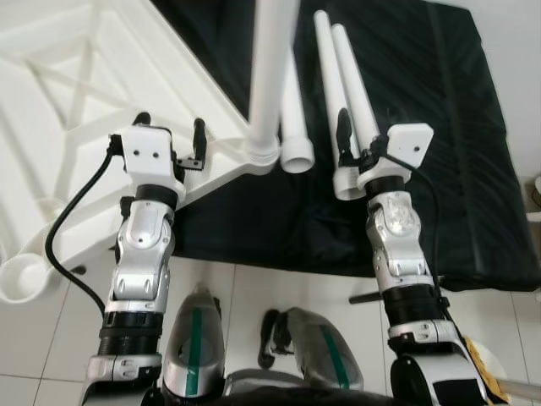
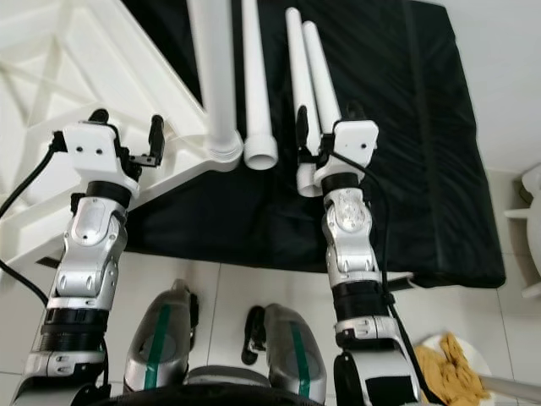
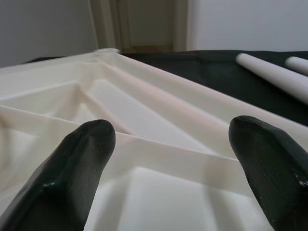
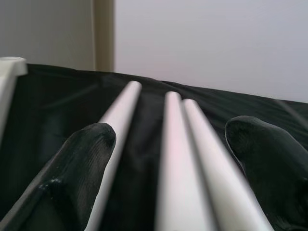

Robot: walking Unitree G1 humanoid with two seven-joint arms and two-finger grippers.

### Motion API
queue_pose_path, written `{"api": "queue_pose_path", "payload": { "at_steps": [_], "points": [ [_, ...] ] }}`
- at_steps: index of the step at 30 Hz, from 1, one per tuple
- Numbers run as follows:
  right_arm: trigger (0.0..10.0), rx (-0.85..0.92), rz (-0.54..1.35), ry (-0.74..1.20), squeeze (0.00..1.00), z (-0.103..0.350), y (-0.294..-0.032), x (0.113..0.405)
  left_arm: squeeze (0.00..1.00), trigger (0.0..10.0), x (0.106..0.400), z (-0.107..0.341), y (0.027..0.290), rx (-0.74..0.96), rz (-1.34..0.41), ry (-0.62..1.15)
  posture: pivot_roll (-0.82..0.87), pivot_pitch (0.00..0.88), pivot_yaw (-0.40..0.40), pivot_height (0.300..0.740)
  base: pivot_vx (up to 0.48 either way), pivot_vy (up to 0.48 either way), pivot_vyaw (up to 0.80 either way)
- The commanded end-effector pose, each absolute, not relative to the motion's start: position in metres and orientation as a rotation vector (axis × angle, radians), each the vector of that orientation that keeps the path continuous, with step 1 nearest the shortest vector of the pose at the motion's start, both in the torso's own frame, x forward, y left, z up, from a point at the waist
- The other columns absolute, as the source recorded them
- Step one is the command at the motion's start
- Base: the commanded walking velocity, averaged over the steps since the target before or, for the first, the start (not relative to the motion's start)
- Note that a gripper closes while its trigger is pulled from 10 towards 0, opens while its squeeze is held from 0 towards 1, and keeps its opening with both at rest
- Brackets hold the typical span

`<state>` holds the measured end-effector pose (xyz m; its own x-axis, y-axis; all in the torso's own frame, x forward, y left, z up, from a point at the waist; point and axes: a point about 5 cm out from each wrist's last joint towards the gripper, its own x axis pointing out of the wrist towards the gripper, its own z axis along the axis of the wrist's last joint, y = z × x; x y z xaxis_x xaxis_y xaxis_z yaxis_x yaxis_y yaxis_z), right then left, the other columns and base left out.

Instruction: Building children table

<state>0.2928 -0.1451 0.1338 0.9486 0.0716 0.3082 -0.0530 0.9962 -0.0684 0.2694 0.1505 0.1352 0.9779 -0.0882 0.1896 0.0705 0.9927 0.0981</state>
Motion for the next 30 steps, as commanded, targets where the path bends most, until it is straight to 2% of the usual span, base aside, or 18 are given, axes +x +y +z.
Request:
{"api": "queue_pose_path", "payload": {
  "at_steps": [1,24,30],
  "points": [
    [10.0,-0.058,0.068,-0.307,0.0,0.13,-0.143,0.292,0.0,10.0,0.269,0.131,0.154,0.099,-0.059,-0.174,0.13,0.046,-0.065,0.74,0.0,0.0,0.0],
    [10.0,-0.069,0.065,-0.302,0.0,0.132,-0.146,0.297,0.0,10.0,0.27,0.134,0.148,0.139,-0.067,-0.194,0.13,0.056,-0.074,0.74,0.0,0.0,0.0],
    [10.0,-0.089,0.033,-0.297,0.0,0.137,-0.152,0.305,0.0,10.0,0.274,0.137,0.144,0.145,-0.134,-0.204,0.13,0.059,-0.079,0.74,0.0,0.0,0.0]
  ]
}}
